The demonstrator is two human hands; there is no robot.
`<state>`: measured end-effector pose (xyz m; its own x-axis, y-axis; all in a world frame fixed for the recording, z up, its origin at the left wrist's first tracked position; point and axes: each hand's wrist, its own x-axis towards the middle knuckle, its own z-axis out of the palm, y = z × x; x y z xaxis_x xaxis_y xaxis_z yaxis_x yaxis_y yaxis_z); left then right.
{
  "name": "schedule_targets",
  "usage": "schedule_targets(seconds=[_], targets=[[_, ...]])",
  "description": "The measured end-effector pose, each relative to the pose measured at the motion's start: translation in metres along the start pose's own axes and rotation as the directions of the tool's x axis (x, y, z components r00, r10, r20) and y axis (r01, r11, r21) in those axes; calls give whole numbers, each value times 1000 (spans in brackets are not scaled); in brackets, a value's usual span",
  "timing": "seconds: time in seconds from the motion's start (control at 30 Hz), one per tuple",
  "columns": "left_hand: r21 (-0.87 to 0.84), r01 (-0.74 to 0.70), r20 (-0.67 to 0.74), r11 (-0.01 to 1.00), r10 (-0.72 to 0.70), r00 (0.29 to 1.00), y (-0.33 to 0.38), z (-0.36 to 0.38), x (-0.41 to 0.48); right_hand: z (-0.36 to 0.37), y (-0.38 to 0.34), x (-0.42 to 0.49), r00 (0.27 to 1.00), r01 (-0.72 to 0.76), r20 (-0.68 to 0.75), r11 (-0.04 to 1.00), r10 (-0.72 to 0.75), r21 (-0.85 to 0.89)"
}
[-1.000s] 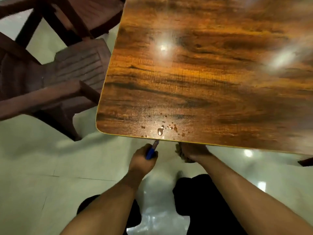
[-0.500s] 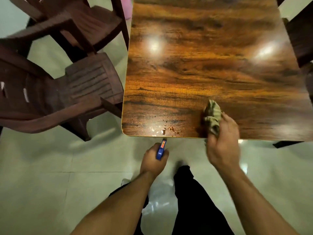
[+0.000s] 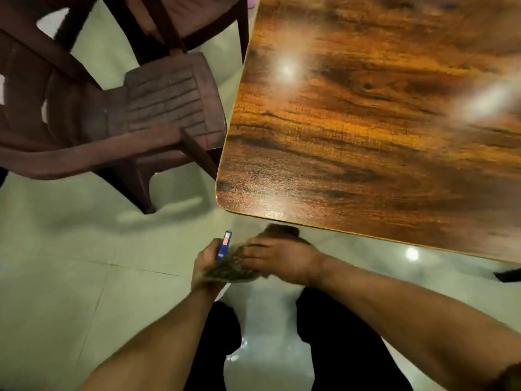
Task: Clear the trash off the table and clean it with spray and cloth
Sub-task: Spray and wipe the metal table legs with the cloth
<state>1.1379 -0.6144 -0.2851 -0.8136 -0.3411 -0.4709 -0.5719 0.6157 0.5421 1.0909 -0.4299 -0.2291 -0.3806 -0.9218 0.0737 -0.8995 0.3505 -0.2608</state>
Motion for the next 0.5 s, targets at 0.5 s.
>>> schedule_targets(seconds=[0.5], targets=[[-94, -373, 35, 923, 378, 925, -30, 170, 190, 209, 195, -27, 595, -654, 556, 751, 581, -85]])
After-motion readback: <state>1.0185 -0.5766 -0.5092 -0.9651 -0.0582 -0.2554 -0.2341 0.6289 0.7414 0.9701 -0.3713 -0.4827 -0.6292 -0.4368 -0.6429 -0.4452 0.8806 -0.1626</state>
